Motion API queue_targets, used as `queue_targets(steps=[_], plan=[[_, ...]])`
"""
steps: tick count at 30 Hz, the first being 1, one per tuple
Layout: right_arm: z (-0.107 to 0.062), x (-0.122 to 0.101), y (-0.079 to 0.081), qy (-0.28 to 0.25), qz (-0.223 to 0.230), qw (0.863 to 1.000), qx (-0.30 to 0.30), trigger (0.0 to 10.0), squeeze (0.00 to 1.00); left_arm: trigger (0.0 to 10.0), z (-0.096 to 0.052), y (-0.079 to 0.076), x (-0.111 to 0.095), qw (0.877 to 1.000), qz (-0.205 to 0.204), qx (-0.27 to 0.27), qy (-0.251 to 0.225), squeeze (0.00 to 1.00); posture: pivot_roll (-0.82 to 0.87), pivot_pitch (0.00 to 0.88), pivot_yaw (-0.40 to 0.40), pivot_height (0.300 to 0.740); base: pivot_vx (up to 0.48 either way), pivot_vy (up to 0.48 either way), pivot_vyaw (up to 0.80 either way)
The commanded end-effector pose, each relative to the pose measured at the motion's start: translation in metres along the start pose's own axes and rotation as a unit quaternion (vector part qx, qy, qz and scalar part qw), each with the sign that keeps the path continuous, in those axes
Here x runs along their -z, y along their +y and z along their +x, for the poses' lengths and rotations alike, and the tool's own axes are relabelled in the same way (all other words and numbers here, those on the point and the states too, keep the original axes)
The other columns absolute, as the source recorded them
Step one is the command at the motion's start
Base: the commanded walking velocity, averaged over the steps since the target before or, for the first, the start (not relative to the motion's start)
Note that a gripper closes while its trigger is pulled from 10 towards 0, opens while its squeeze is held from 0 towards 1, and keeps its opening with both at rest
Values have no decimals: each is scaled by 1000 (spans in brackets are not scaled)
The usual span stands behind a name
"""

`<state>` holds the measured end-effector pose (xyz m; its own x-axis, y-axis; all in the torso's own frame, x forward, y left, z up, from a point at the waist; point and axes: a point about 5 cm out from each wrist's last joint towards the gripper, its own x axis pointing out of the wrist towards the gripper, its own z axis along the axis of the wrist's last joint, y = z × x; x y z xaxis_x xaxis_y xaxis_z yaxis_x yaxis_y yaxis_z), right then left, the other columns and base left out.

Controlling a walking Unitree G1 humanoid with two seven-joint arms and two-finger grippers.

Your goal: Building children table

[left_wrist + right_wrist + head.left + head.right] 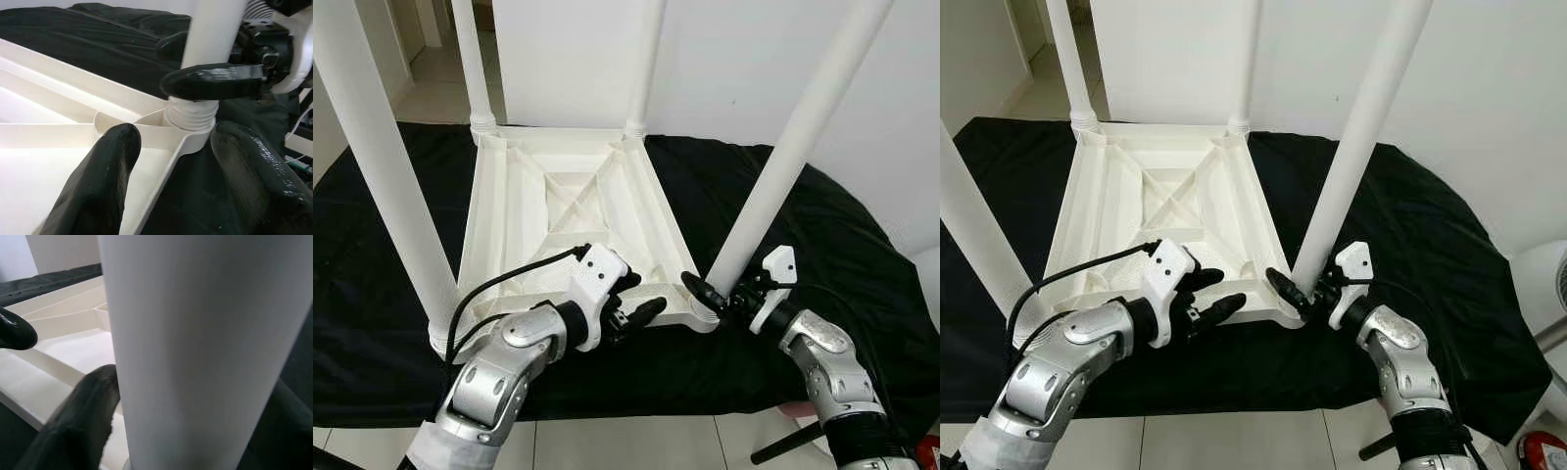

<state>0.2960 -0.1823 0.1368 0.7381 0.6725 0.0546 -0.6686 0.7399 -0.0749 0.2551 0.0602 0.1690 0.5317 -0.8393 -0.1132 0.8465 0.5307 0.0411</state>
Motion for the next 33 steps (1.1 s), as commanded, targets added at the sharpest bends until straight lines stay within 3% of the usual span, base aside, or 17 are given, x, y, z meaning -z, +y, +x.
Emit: queue_targets(steps=[1,10,15,16,18,19,22,25,27,33], plan=[[0,1,2,11,2,1000,-2,0,0,10000,3,-7,-2,1000,7,18,-8,0,-44,0,-91,740,0,0,0],[3,5,13,22,12,999,28,0,0,10000,8,-10,-4,1000,10,15,-18,0,-42,0,-95,740,0,0,0],[5,6,14,32,10,997,75,0,0,10000,11,-9,-4,1000,6,8,-21,0,-44,0,-92,740,0,0,0],[7,5,15,31,13,993,114,0,0,10000,12,-6,-7,999,9,-4,-32,0,-43,0,-91,740,0,0,0],[7,5,15,31,13,993,114,0,0,10000,12,-6,-7,999,9,-4,-32,0,-43,0,-91,740,0,0,0],[8,4,16,30,16,989,141,0,0,10000,12,-4,-9,999,11,-12,-40,0,-43,0,-91,740,0,0,0],[14,2,26,33,43,959,280,0,0,10000,13,10,-10,998,-8,-52,-39,0,-37,0,-84,740,0,0,0],[15,2,28,37,45,952,301,0,0,10000,13,12,-10,997,-12,-57,-40,0,-37,0,-84,740,0,0,0],[21,3,39,38,52,940,334,0,0,10000,12,18,-11,997,-21,-68,-42,0,-34,0,-79,740,0,0,0],[29,2,49,38,62,933,352,0,0,10000,13,25,-10,995,-32,-86,-34,0,-30,0,-73,740,0,0,0]])
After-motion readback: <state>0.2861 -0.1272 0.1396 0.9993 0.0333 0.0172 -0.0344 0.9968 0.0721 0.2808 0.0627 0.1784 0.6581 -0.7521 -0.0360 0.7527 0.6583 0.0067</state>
